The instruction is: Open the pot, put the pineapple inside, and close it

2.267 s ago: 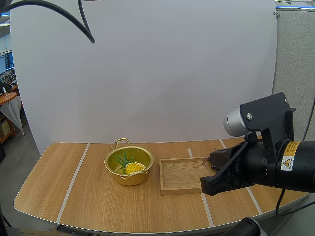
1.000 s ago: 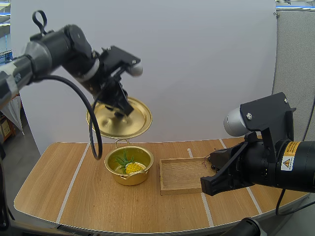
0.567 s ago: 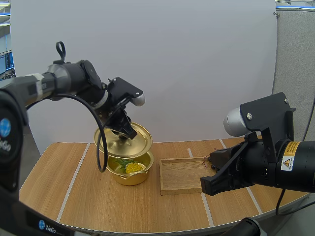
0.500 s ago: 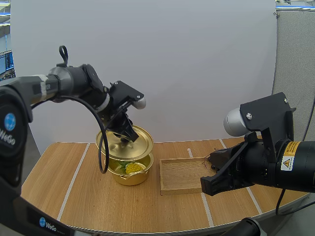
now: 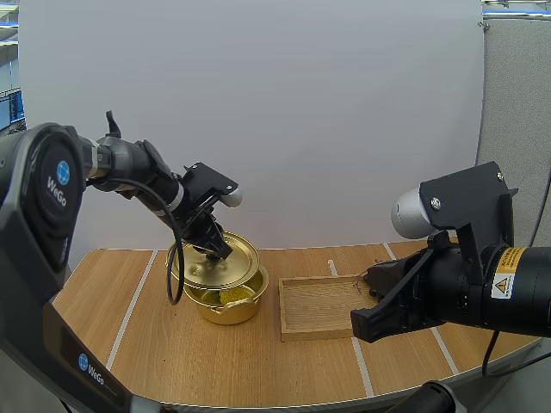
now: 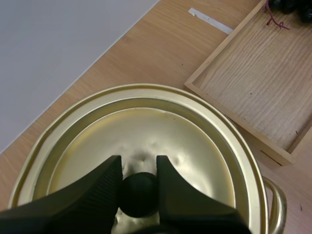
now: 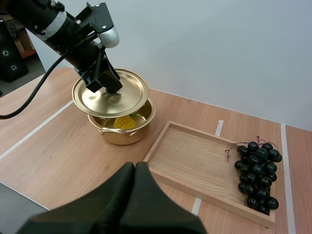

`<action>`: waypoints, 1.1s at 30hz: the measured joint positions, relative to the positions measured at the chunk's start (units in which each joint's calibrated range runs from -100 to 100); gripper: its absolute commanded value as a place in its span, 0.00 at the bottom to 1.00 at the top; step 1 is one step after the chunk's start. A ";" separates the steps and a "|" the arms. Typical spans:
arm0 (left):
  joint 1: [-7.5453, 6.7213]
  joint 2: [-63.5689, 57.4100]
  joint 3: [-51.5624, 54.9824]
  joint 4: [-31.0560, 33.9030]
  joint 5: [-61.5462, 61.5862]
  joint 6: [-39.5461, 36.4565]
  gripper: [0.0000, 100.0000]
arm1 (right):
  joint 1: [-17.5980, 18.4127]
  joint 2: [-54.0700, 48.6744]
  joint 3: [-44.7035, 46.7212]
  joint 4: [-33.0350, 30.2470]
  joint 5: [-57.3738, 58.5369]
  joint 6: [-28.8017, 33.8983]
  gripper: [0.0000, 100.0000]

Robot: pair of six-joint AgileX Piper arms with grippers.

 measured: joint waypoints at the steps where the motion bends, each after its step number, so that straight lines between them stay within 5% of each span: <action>1: 0.00 0.34 0.00 -0.41 0.00 0.59 0.00 | 0.00 0.00 0.00 0.00 0.00 0.00 0.00; 33: 0.02 11.46 0.10 -7.55 -1.15 5.65 0.00 | 0.00 0.00 0.00 0.00 0.00 0.00 0.00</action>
